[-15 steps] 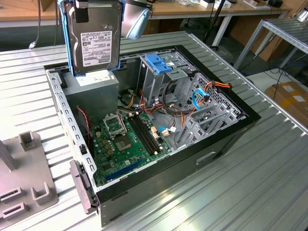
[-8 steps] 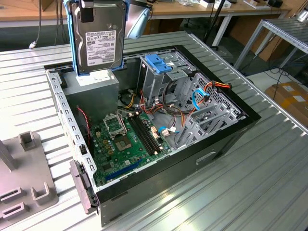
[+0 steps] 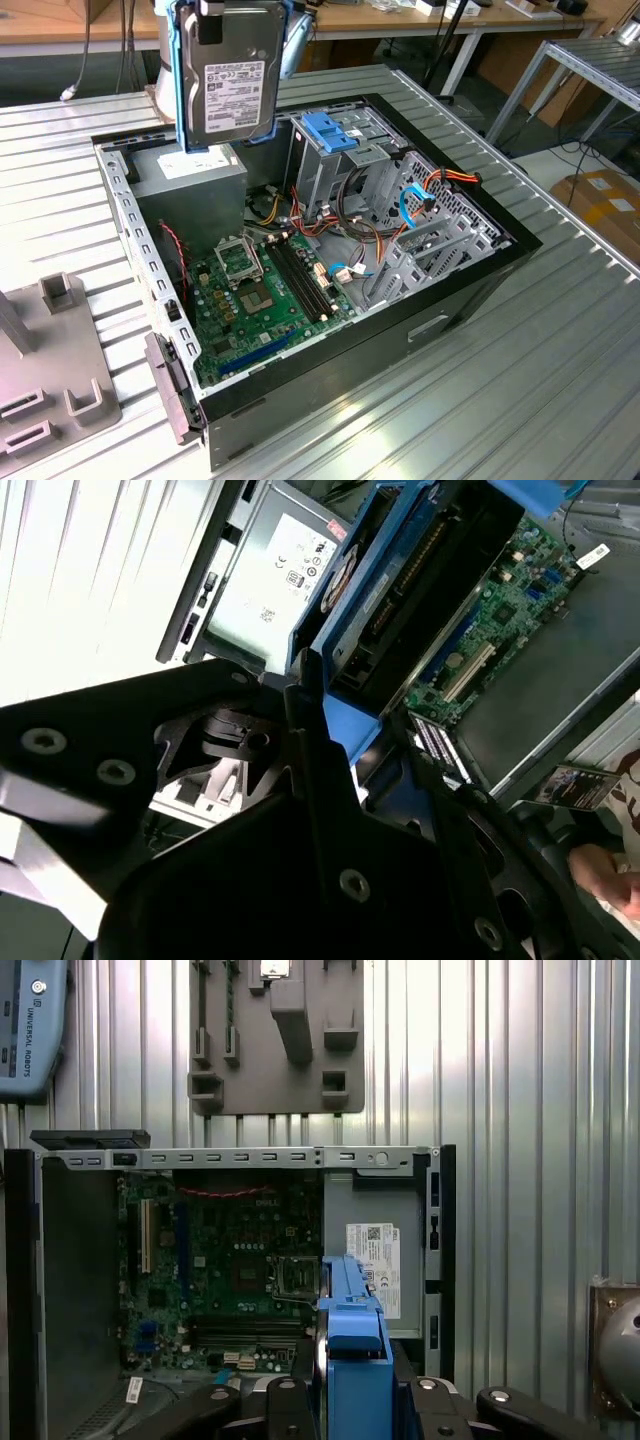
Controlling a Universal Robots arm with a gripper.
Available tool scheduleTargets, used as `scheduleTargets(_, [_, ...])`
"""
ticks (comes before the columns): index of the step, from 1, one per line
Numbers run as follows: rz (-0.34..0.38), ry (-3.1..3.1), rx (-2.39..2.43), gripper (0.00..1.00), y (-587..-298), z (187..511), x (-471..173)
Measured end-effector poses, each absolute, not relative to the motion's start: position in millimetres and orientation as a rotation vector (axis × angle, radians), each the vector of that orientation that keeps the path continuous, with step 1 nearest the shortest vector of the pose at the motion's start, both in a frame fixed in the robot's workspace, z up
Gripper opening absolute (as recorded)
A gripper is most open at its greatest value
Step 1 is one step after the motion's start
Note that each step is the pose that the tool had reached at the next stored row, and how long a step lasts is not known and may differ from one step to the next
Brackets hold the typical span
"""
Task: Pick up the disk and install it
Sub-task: 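Pick up the disk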
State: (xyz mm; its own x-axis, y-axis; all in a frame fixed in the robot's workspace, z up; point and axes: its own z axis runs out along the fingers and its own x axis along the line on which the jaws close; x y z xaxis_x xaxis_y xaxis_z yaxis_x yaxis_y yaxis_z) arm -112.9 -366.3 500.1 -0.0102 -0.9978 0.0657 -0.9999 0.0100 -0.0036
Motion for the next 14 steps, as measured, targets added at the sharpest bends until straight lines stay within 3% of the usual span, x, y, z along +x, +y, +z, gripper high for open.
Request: scheduleTargets(14, [0.076,-2.200,2.178,0.37,-366.0,500.2,-40.8])
